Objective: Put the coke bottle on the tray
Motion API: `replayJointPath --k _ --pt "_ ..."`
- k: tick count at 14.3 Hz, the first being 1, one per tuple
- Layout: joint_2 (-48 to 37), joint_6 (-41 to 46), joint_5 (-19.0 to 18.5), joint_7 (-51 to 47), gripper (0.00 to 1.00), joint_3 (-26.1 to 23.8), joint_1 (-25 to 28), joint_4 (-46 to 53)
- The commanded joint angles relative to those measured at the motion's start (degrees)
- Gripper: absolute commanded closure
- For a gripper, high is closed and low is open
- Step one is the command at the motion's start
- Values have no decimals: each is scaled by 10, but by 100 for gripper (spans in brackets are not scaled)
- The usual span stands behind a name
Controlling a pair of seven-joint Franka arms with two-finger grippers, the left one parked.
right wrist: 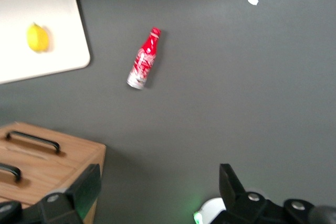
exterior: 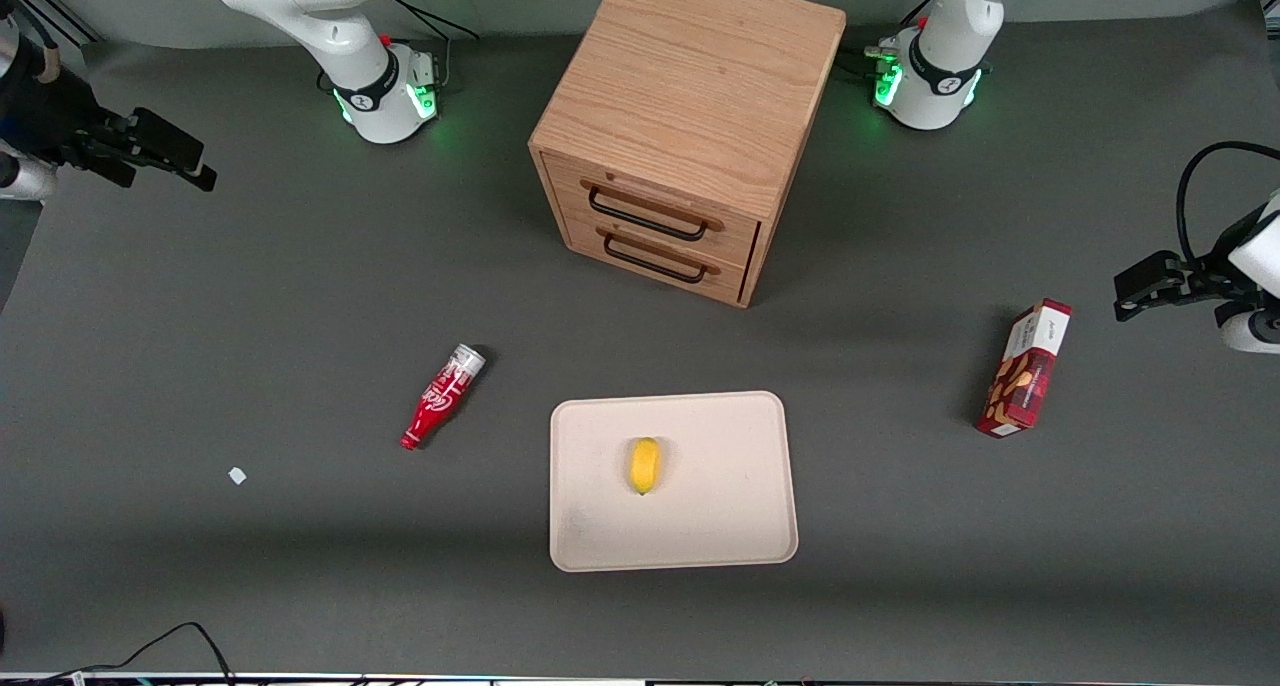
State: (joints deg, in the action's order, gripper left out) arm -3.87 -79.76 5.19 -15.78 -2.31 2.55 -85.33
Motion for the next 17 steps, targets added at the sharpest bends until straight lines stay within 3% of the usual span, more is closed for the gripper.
replayJointPath --k 1,5,8,12,17 --pt "91 11 13 -94 0 -22 9 100" --pt "186 -35 11 -275 0 -73 12 97" --pt "263 -103 5 -351 0 -88 13 52" --pt "326 -234 -13 -377 0 -89 13 -32" --pt "335 -424 -34 -396 0 -90 21 -167"
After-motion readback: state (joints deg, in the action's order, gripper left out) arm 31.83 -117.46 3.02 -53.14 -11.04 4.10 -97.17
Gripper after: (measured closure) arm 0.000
